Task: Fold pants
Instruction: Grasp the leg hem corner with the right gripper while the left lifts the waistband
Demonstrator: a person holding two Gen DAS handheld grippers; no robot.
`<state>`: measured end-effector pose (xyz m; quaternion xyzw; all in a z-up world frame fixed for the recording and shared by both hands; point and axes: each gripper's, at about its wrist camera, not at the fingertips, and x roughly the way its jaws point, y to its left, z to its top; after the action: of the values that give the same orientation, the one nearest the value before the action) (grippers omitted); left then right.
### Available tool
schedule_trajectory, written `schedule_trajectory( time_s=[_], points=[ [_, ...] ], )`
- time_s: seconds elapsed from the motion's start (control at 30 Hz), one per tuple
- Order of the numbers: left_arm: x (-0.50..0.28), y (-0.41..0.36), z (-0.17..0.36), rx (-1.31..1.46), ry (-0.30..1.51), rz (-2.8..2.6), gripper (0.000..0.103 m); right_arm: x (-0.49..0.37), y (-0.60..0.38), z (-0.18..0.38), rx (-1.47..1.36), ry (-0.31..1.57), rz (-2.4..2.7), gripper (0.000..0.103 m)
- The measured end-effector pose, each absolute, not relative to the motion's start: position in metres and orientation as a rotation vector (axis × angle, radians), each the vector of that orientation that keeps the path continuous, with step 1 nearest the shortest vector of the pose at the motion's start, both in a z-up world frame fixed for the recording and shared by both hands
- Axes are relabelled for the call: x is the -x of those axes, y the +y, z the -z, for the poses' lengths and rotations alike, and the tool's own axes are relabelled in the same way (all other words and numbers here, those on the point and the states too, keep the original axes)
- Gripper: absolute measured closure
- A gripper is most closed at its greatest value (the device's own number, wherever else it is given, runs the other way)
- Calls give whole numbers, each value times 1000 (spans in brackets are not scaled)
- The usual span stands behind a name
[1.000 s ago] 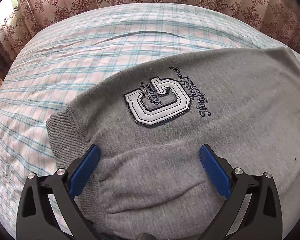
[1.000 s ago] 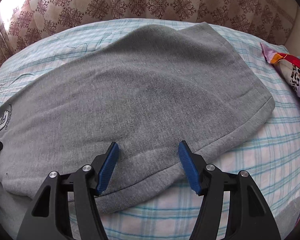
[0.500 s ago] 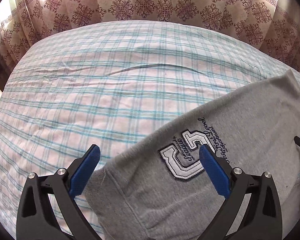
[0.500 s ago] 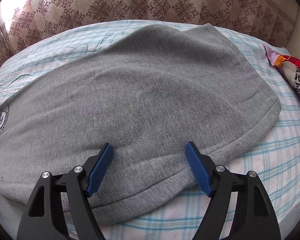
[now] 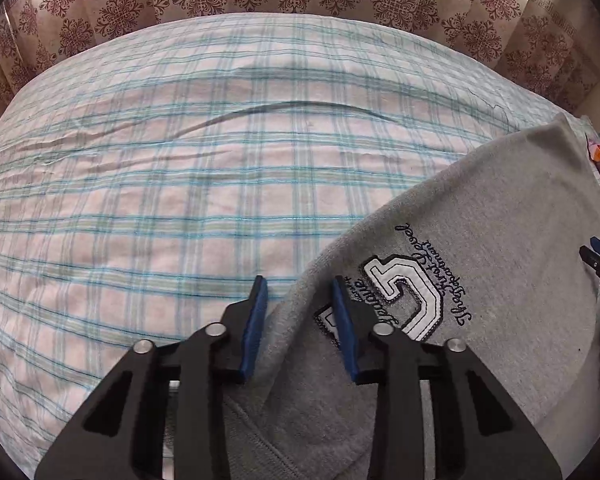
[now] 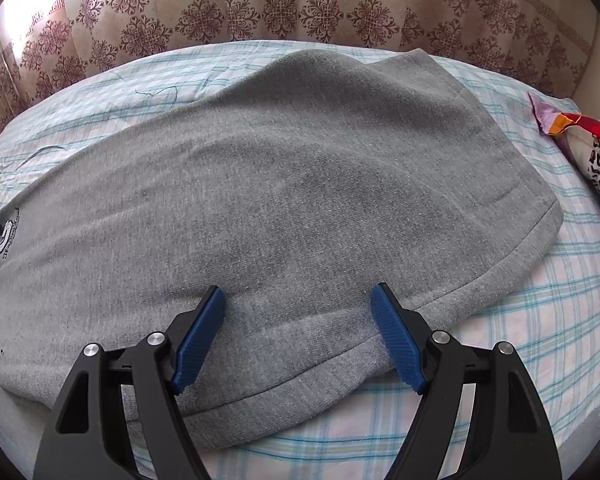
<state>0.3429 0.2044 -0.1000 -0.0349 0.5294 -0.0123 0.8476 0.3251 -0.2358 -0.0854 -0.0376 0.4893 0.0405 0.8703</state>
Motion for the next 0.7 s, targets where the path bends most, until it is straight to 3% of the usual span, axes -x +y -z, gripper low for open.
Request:
schedule_trajectory(
  time_s=[0.03,0.1,0.37,0.7],
  points=[
    [-341,200,99,67,1115,23,92,-325,-236,85,78,1026,-86,27],
    [-334,192,93,63,1100,31,97,-327,-236,83,74,1036,-89,27],
    [-279,169,56,96,991,144,98,-352,-252,46,7,995,-62,28],
    [-226,146,46,83,982,244,98,-472,-281,10,-235,978,45,28]
  ],
)
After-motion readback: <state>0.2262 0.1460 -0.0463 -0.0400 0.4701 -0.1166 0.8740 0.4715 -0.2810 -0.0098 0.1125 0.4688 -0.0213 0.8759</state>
